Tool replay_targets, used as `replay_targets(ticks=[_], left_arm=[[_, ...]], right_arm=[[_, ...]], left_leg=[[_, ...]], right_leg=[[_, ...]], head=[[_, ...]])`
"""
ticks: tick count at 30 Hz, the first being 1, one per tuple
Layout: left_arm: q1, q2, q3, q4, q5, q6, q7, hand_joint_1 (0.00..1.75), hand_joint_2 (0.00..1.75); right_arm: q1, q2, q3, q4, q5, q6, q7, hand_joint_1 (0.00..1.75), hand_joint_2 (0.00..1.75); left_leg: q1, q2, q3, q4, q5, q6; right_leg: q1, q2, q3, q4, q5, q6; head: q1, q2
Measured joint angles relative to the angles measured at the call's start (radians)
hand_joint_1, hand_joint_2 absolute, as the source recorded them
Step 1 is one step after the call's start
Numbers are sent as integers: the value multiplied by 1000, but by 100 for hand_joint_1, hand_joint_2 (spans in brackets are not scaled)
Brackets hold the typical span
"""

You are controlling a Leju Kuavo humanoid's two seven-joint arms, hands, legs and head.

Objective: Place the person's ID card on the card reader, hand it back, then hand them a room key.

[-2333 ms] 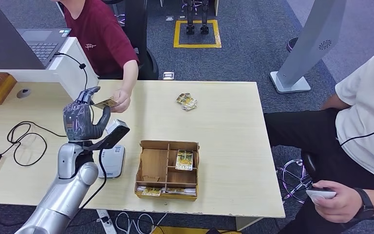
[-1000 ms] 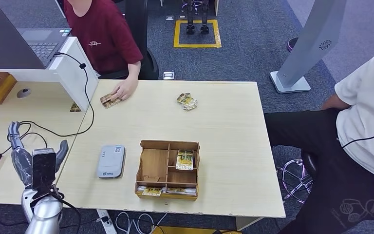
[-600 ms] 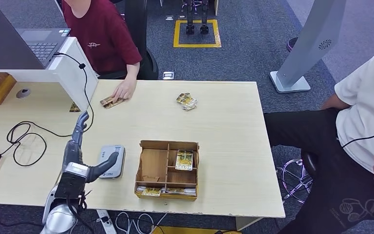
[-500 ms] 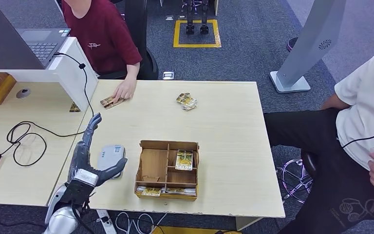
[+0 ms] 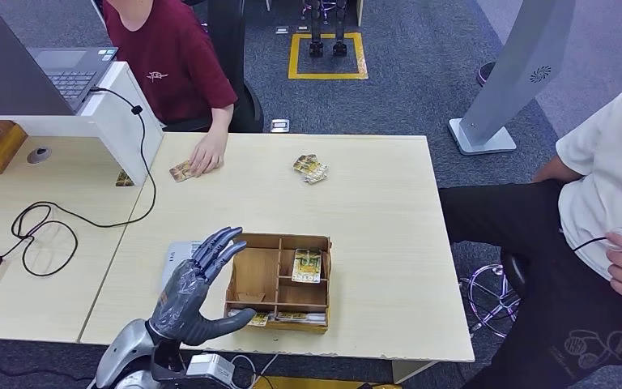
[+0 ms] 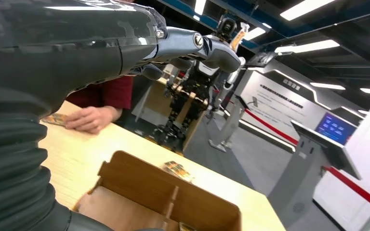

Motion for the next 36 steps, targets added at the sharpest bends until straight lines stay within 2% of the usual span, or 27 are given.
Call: replay_targets(ticks=[6,17,21,26,36], left_arm=[[-24,23,-63,0,43,-9,-1,0,175],[-37,60,-118,8,-3,-4,3,0,175],[-43,74,-134,19,-84,35,29,0,175],[-54,103,-161,57,-245,129,97,0,175],[-60,121,-181,89,-307,175,131,0,175]], right_arm=[[0,0,-1,0,0,1,0,0,175],[-1,-1,-4,0,1,2,-1,0,175],[-1,-1,-4,0,4,5,0,0,175],[-4,-1,-4,0,6,7,2,0,175],[-4,-3,-4,0,13,9,1,0,175]], left_leg=[[0,0,0,0,0,0],[0,0,0,0,0,0],[0,0,0,0,0,0],[0,0,0,0,0,0],[0,0,0,0,0,0]], right_leg=[[0,0,0,0,0,0],[0,0,0,0,0,0],[0,0,0,0,0,0],[0,0,0,0,0,0],[0,0,0,0,0,0]], head=[[0,0],[0,0],[0,0],[0,0],[0,0]])
